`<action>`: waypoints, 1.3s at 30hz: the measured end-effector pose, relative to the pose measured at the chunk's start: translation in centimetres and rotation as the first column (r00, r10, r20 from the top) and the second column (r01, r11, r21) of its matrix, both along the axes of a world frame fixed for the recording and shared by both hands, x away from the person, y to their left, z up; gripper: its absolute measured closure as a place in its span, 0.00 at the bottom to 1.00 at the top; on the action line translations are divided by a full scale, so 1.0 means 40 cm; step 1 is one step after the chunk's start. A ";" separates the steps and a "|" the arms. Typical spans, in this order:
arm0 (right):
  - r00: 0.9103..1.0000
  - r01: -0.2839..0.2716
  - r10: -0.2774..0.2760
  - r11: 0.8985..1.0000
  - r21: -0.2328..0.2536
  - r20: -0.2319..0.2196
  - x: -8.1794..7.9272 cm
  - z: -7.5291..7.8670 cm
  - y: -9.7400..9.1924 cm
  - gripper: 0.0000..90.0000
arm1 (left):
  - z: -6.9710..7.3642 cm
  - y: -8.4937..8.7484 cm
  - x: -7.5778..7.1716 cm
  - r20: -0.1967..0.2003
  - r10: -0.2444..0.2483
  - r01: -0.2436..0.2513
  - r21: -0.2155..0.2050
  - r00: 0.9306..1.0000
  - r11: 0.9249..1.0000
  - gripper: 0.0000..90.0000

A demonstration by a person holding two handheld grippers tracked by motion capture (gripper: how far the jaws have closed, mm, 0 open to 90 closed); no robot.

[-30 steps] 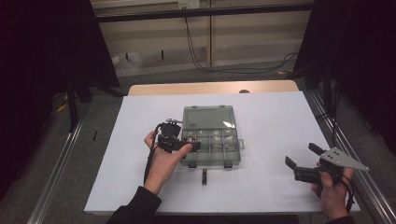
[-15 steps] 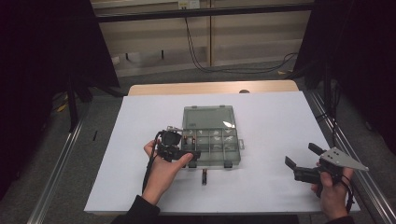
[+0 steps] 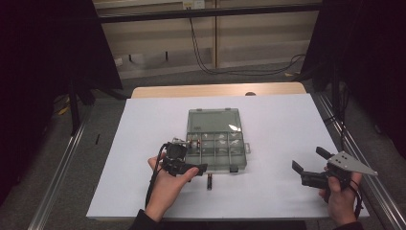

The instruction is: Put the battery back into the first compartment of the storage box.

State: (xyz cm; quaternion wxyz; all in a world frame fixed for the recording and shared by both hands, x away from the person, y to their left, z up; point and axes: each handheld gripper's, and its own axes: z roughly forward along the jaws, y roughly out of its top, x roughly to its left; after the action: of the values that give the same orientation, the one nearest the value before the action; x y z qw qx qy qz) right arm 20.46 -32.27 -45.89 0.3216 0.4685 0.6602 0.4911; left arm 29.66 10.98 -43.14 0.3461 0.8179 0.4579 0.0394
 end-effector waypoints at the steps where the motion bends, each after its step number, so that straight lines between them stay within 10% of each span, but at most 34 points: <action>1: 1.000 0.000 0.000 1.000 0.000 0.000 0.000 0.000 0.000 0.00 | 0.001 0.000 -0.003 0.004 -0.006 0.006 0.008 1.000 1.000 0.07; 19: 1.000 0.002 -0.002 1.000 0.002 0.000 -0.001 0.001 -0.001 0.00 | 0.006 -0.013 -0.076 0.021 -0.012 0.011 0.017 1.000 1.000 0.17; 39: 1.000 0.002 -0.002 1.000 0.000 0.001 -0.001 0.002 -0.002 0.00 | -0.032 -0.071 -0.092 -0.005 -0.094 0.094 0.042 0.996 0.995 0.55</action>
State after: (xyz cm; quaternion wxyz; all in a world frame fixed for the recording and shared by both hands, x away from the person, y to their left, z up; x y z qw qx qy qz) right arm 20.41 -32.36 -45.82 0.3224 0.4690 0.6597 0.4908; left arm 26.00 8.15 -44.41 0.3295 0.8459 0.4183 0.0317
